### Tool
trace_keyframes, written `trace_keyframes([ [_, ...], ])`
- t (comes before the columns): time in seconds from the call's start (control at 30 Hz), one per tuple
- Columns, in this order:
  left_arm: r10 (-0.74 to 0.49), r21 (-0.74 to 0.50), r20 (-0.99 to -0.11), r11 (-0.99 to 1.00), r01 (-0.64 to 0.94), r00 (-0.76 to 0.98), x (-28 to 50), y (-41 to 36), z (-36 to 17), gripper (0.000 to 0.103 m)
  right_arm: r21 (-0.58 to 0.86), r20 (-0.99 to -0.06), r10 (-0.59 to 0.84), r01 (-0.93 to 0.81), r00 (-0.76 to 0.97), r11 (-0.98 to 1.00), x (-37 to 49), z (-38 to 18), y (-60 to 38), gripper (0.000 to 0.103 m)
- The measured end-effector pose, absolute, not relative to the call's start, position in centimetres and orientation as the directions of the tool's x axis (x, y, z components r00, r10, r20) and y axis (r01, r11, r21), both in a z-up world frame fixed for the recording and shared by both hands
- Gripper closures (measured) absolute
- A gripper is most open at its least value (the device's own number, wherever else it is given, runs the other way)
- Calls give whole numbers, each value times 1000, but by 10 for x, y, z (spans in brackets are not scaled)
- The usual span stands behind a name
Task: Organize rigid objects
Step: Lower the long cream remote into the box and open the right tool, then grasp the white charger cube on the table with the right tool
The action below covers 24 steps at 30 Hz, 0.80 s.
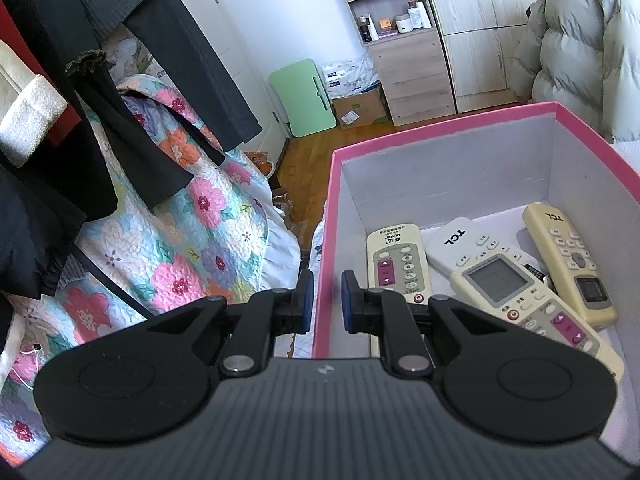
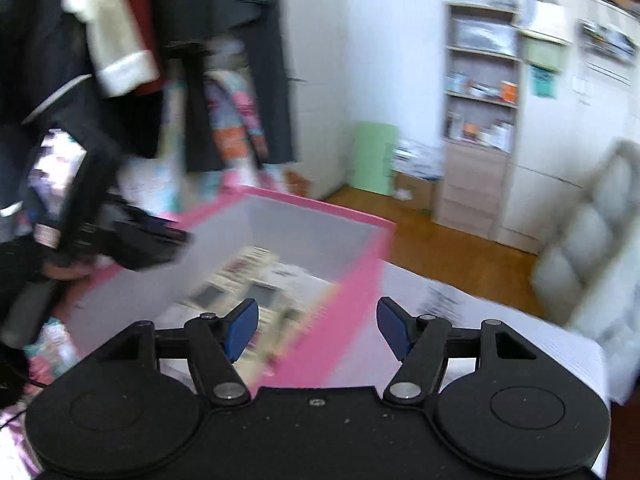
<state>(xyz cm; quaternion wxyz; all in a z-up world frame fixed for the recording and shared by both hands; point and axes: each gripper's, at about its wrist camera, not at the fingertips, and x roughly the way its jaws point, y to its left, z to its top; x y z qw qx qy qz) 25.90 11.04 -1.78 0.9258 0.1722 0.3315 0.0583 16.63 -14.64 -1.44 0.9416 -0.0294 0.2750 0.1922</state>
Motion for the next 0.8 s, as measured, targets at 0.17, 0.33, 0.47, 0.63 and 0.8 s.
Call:
trace_keyframes([
  [0.17,225,357,-593,934,3,773,258,110,-18,89,123,-618,287,-271,732,955,176,-52,-179,35],
  [0.33,227,358,-595,934,1,771,258,110,-18,89,134,-673,234,-196,702,972,191,-86,-184,36],
  [0.47,224,359,-595,933,5,771,259,110,-18,89,108,-675,166,-126,719,986,217,-106,-186,36],
  [0.63,221,359,-595,933,10,773,259,110,-19,89,0,-664,125,-167,738,986,231,-116,-175,80],
  [0.8,220,358,-597,934,11,772,259,110,-19,89,82,-600,204,-195,773,977,214,-95,-179,99],
])
